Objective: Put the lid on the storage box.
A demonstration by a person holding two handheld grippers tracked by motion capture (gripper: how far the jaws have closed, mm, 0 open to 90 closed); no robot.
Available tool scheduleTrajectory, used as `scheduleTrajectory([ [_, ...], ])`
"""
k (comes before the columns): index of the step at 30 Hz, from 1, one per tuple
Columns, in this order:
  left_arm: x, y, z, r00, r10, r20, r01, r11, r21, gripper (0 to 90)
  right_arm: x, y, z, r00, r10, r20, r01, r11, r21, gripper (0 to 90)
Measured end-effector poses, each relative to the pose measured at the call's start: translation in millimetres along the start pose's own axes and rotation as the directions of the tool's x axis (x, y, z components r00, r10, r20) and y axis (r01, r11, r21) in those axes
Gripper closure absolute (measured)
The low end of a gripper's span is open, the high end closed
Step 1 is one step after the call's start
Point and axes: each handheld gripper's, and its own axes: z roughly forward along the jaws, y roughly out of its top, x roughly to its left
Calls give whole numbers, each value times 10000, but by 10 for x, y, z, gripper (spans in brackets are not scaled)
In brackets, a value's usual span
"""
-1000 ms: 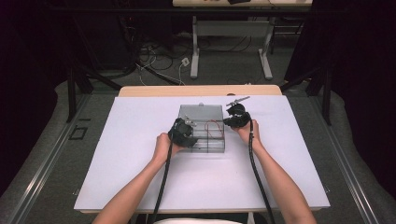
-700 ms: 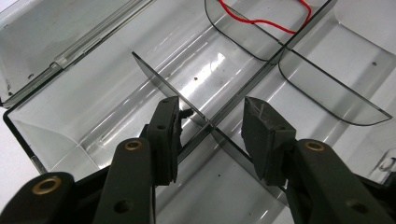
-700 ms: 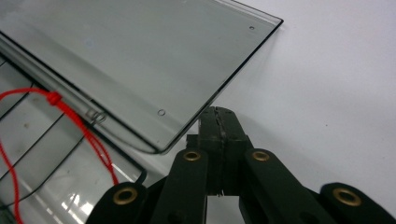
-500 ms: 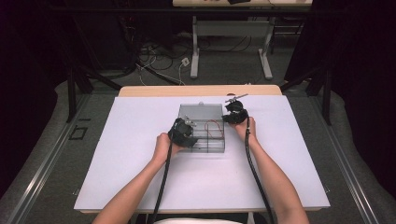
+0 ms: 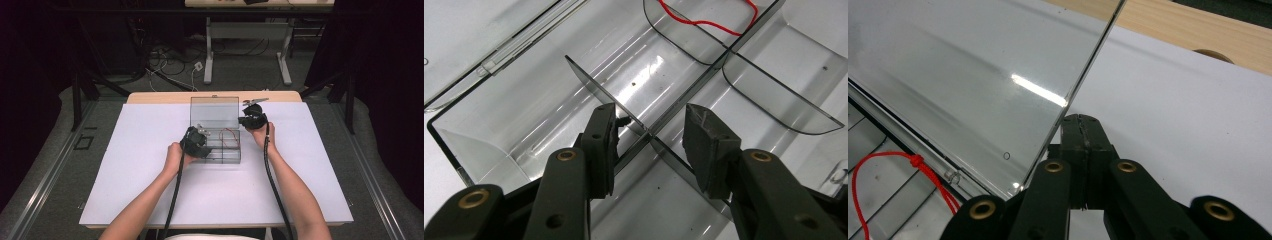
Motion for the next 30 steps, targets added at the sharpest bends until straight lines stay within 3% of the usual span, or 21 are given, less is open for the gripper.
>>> scheduleTrajectory([
  [7,1,0,0,10000,7,-3,-7,10000,5,571,3,18,-28,9998,-47,191,54,9994,-353,900],
  [10,0,0,0,10000,4,-3,-4,10000,4,571,12,31,-40,9999,79,143,-73,9992,-389,900],
  [12,0,1,0,10000,7,-3,-7,10000,9,571,2,41,-60,9998,-141,138,149,9981,-597,900],
  [30,-2,-4,0,10000,-18,-46,18,10000,-44,571,38,93,-197,9995,-309,42,312,9926,-1178,900],
])
